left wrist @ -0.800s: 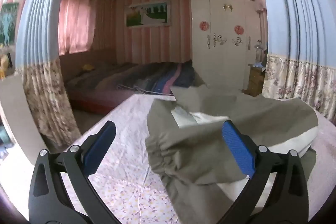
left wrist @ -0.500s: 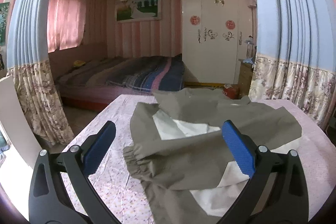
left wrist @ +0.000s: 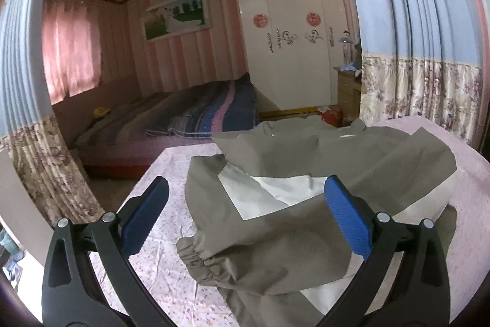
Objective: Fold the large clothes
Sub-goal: 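Move both grippers over the crumpled olive-and-cream jacket on the bed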
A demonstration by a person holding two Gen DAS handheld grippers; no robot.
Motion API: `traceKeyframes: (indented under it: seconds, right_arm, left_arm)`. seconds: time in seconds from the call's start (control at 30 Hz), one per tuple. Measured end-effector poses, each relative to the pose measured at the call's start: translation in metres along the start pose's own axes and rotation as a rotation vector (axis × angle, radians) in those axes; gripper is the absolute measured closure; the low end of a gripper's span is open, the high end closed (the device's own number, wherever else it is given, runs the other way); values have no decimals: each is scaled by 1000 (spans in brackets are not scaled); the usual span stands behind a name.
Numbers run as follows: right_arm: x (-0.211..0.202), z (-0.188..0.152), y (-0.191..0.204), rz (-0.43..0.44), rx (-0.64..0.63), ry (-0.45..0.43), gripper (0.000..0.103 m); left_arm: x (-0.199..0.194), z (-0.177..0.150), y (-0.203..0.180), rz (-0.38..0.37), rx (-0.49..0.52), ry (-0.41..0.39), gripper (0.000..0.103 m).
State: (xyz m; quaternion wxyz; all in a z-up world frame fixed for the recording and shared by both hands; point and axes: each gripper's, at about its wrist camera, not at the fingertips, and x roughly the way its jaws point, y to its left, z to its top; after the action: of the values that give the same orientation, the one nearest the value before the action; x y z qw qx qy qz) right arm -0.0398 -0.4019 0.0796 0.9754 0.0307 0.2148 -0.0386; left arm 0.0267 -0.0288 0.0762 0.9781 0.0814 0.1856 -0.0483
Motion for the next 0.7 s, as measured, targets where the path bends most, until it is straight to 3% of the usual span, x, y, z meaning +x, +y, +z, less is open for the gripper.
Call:
traceKeyframes:
  seconds: [0.17, 0.47, 0.7]
  right_arm:
    - [13, 7, 16, -21, -1, 31, 2]
    - [33, 8, 36, -28, -40, 79, 2]
    - [48, 4, 29, -11, -11, 115, 2]
  left_arm:
    - [17, -5, 27, -52, -59, 32, 3]
    - [37, -11, 55, -43, -109, 50, 3]
    - [50, -10, 55, -45, -98, 61, 3]
